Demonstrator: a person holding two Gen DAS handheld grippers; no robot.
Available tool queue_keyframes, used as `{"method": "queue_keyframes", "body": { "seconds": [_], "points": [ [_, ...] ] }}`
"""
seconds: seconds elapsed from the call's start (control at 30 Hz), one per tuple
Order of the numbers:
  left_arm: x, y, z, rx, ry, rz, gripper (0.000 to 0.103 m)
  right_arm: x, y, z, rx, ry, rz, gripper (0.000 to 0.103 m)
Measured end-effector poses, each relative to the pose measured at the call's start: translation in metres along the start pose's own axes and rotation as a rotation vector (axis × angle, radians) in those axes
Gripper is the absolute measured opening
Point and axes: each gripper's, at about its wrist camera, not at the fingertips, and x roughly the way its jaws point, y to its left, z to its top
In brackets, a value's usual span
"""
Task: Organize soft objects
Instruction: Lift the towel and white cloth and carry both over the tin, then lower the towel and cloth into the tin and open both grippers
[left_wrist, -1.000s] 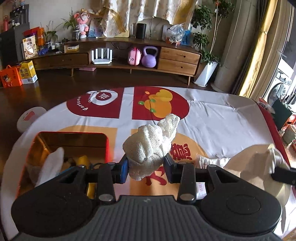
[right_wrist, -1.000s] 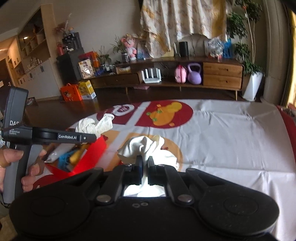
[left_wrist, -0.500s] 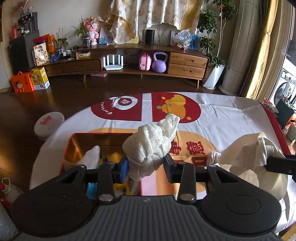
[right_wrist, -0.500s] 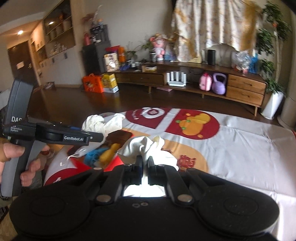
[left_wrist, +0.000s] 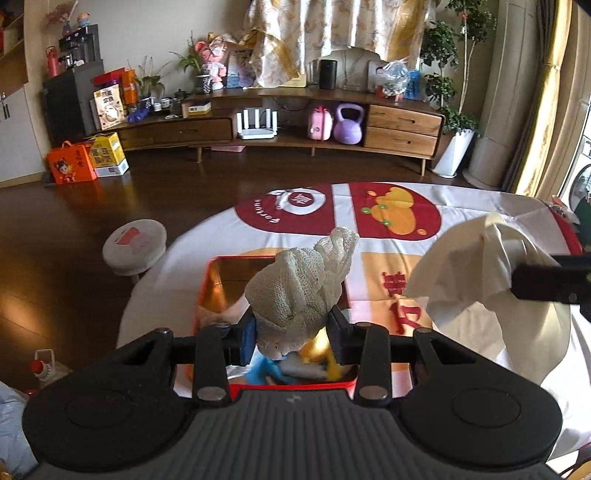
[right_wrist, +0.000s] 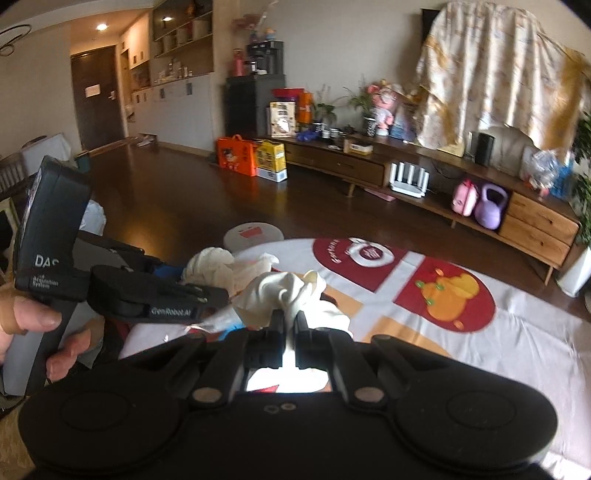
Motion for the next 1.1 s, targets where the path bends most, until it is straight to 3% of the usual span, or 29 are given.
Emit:
{"method": "queue_keyframes", "body": {
  "seconds": [0.5,1.1],
  "points": [
    [0.028,0.048,-0.009,-0.02,0.049,0.074,0.038,0.069,0.015,0.03,-0.051,0.019,-0.009,0.004],
    [0.095,0.056,-0.023,-0.025,0.115,0.072,0.038,0.166,-0.007,0.013,-0.011,0.154,-0.045,0.004]
  ]
}}
